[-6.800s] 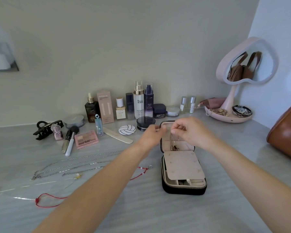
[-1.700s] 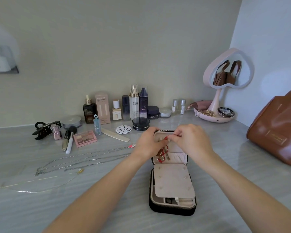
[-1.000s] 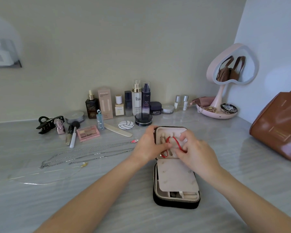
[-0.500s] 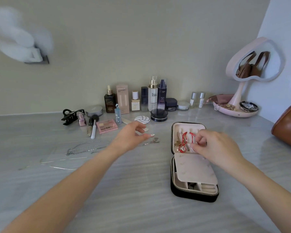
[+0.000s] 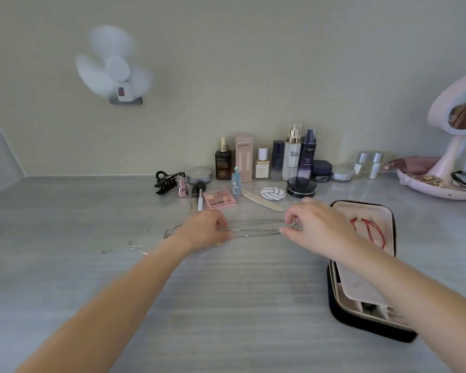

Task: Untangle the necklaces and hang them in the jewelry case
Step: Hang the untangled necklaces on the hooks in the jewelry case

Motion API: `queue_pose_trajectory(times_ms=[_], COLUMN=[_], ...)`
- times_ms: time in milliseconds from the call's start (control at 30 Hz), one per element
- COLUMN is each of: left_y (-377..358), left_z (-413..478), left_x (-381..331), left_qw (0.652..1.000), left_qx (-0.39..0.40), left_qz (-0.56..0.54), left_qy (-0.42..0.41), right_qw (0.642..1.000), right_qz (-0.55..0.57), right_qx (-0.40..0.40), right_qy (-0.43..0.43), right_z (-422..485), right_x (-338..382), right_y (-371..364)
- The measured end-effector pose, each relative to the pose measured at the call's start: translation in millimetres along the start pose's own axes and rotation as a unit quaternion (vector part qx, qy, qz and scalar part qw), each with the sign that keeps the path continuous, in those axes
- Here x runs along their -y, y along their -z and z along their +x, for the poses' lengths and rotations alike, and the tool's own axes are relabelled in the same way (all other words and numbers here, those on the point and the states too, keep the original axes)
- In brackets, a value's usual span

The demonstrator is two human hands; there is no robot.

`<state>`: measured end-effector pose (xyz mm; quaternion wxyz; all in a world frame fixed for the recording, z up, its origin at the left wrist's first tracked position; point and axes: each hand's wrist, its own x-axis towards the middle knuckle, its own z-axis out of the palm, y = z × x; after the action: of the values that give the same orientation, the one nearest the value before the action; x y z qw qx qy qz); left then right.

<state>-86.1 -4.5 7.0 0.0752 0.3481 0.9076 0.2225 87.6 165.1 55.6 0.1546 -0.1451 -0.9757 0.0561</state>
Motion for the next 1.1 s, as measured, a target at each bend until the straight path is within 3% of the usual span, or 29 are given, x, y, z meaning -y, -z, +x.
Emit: queue_pose_trajectory(times_ms=[267,533,700,900,1100], left_y=[-4,1,3,3,-3], left_z=[-1,1,14,20,16], left_x=[-7,-2,2,1,-8], left_qw=[0.998,0.999,0.998,0.998,0.991], left_qx=[0.016,-0.031,0.021,0.037,0.067], left_qz=[0.051,0.025,0.058,0.033,0.091], left_qy=[-0.030,-0.028,-0.013,-0.038,-0.070], right_qw=[0.988,0.989,0.984,0.983,0.980], right_qz=[-0.032,-0.008,-0.061,-0.049,-0.039], right_qx=[0.142,0.147,0.160,0.156,0.173], right_qy=[0.042,0.018,0.043,0.079,0.084], right_z=[48,71,84,85,77], right_x=[49,44,41,48,44], right_y=[-44,-54,-61,-67,-69])
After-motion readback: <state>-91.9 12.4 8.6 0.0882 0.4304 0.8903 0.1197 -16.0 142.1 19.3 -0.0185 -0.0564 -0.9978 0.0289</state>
